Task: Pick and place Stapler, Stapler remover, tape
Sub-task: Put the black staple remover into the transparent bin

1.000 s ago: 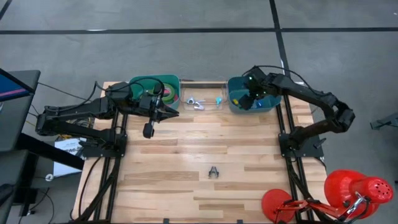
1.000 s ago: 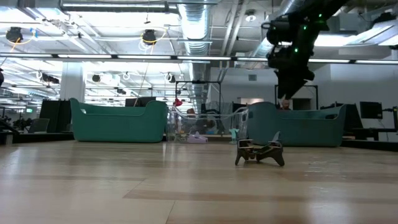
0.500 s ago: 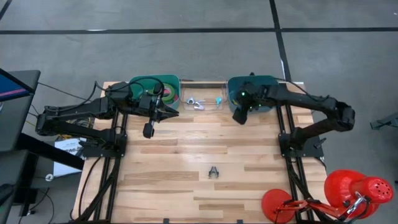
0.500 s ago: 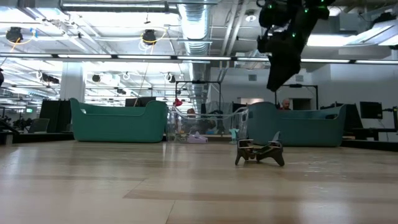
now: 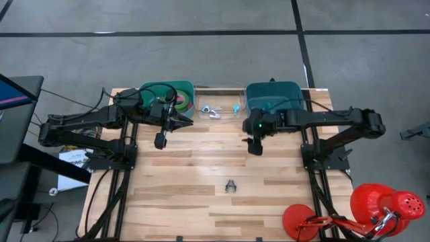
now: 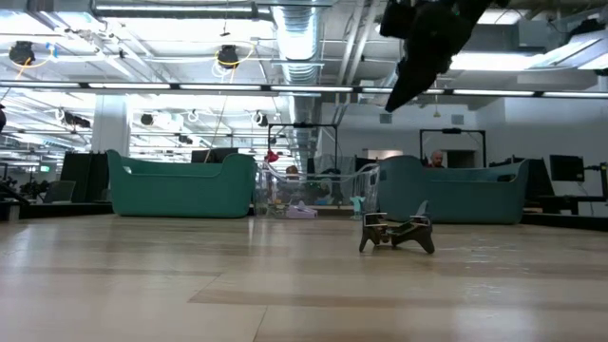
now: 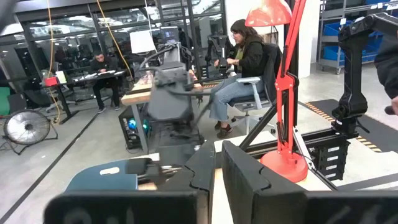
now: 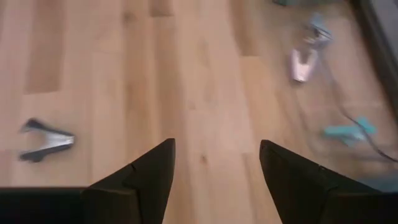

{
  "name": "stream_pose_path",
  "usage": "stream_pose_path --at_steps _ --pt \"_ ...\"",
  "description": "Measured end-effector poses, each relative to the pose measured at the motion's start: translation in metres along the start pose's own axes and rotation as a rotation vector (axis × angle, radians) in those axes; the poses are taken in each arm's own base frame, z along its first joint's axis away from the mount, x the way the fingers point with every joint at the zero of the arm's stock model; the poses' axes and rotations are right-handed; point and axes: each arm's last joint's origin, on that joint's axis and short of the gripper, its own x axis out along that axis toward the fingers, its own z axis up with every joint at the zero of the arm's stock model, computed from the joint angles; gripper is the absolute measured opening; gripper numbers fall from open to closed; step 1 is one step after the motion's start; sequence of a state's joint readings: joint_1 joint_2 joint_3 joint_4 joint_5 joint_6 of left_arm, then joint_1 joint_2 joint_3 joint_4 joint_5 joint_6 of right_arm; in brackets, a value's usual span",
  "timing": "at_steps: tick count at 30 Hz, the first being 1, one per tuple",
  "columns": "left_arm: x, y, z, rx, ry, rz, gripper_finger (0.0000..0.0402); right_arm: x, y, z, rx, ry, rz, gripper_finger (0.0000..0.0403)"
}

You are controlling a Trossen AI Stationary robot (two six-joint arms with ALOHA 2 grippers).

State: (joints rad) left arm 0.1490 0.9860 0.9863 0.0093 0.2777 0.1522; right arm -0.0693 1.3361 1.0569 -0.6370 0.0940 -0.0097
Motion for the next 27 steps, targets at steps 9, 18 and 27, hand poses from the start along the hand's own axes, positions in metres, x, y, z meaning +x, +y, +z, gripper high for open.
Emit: stream_pose_path --at_steps 9,18,27 --pt "0.000 0.000 0.000 0.000 0.000 0.000 0.0021 0.006 0.053 -0.001 -0.189 -0.003 0.113 0.0226" --pt "0.000 0.000 0.000 0.000 -0.002 0.000 0.0021 0.032 0.104 -0.013 -0.196 0.090 0.189 0.0226" --pt "0.000 0.000 0.001 0.003 -0.009 0.001 0.0021 0.053 0.141 -0.007 -0.226 0.159 0.233 0.0226"
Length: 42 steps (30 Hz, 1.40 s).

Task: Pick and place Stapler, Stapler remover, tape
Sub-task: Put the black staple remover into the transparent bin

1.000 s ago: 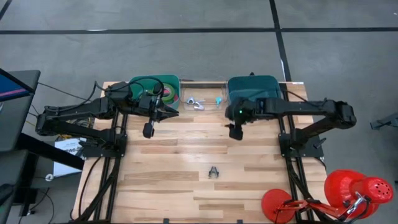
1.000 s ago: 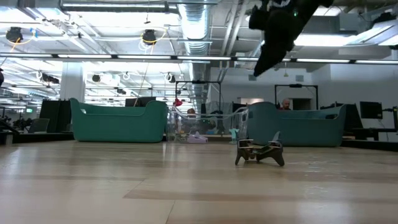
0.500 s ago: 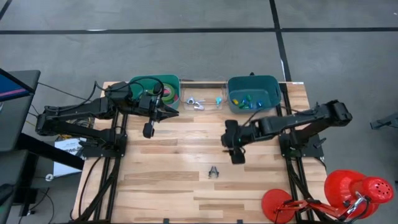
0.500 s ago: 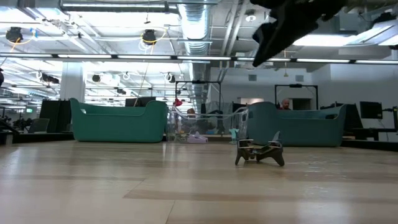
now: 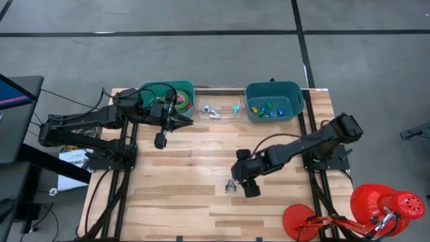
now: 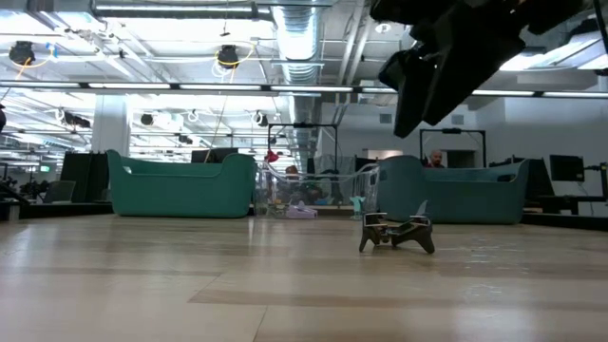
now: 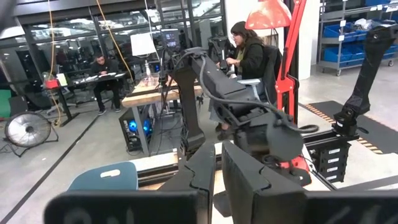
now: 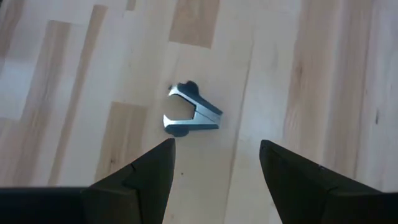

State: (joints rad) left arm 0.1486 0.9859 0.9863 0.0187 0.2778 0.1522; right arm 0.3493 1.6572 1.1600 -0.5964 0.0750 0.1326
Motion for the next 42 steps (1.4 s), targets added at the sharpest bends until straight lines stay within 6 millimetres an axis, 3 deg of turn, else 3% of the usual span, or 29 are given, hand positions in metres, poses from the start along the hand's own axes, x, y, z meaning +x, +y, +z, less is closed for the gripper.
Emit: stream_pose_path --at_steps 4,10,23,35,42 --pt "0.000 0.000 0.000 0.000 -0.001 0.000 0.0021 0.001 0.006 0.013 0.028 0.006 0.007 0.0226" --pt "0.000 0.000 0.000 0.002 -0.004 0.001 0.0021 -0.001 0.008 0.024 0.241 0.008 0.055 0.0226" --pt "0.000 0.000 0.001 0.002 -0.007 0.001 0.0021 -0.001 0.009 0.022 0.330 0.026 0.053 0.0226" --pt "0.000 0.000 0.001 0.002 -0.007 0.002 0.0021 -0.002 0.014 0.017 0.701 0.078 0.032 0.0226" --pt "0.000 0.000 0.001 0.002 -0.008 0.002 0.0021 0.029 0.018 0.012 0.790 0.187 0.037 0.0226"
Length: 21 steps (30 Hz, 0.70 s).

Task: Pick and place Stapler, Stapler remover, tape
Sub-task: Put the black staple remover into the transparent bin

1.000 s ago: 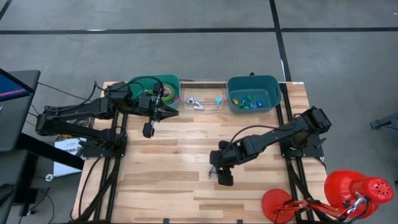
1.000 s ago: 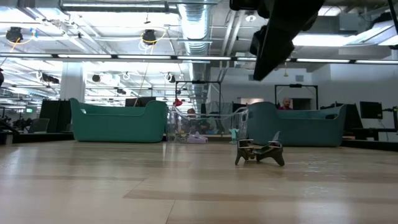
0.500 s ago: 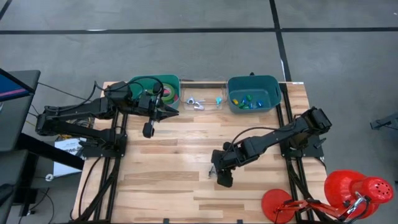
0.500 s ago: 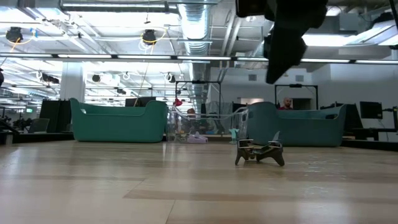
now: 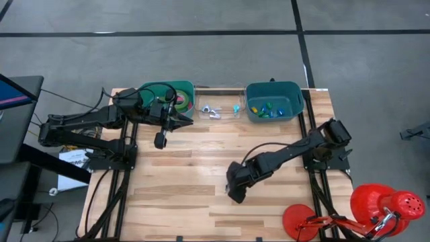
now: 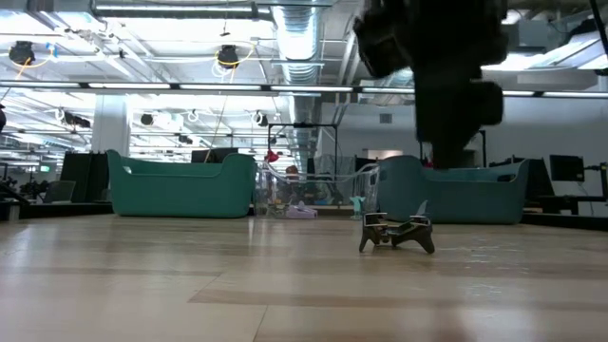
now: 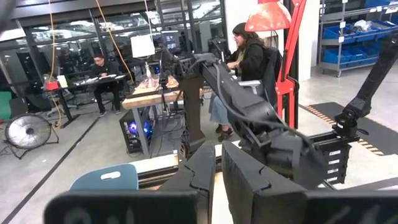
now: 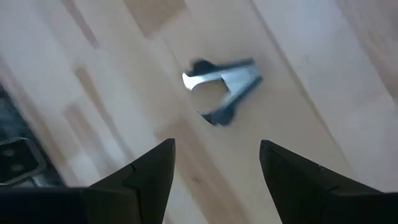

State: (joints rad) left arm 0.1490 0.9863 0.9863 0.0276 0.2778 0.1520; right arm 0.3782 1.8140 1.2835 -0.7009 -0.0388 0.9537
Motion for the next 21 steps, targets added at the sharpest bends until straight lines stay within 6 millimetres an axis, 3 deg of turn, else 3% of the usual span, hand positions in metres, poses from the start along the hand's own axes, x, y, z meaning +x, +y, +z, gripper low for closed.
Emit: stream_pose_path --at_steps 9,21 --pt "0.000 0.000 0.001 0.002 -0.006 0.001 0.0021 0.026 0.000 0.005 0.029 0.013 -0.012 0.0226" --pt "0.000 0.000 0.001 0.004 -0.014 0.002 0.0021 0.031 -0.006 0.013 0.083 -0.005 -0.033 0.0204"
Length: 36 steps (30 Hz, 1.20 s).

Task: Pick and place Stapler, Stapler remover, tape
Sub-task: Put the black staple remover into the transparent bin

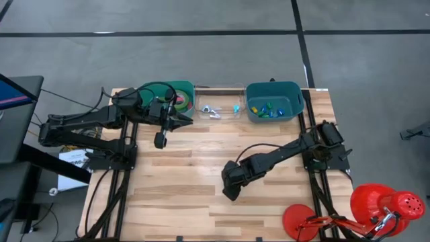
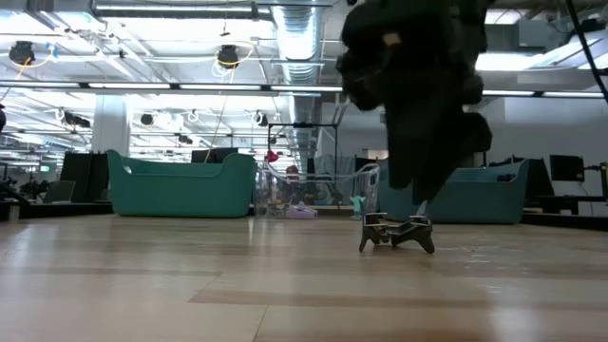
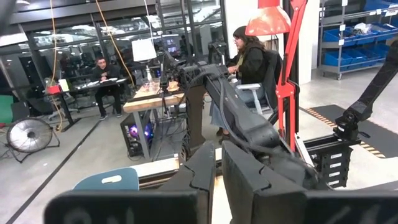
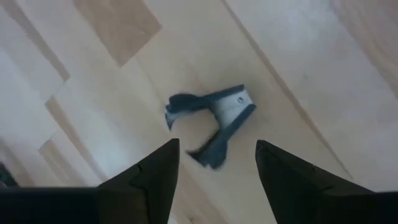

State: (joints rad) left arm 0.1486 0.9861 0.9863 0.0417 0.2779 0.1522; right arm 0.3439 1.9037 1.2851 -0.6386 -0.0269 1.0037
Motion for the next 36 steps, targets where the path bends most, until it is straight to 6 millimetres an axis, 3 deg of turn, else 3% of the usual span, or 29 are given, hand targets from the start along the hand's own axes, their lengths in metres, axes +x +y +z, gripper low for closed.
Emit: stream_pose_path --at_steps 8,19,36 --pt "0.000 0.000 0.001 0.002 -0.006 0.001 0.0021 0.016 -0.002 -0.006 0.012 0.056 -0.030 0.0162" --pt "0.000 0.000 0.001 0.003 -0.012 0.002 0.0021 0.015 0.001 -0.004 0.007 0.042 -0.007 0.0118" --pt "0.000 0.000 0.001 0.003 -0.011 0.002 0.0021 0.015 0.001 -0.004 0.002 0.064 0.006 0.0107"
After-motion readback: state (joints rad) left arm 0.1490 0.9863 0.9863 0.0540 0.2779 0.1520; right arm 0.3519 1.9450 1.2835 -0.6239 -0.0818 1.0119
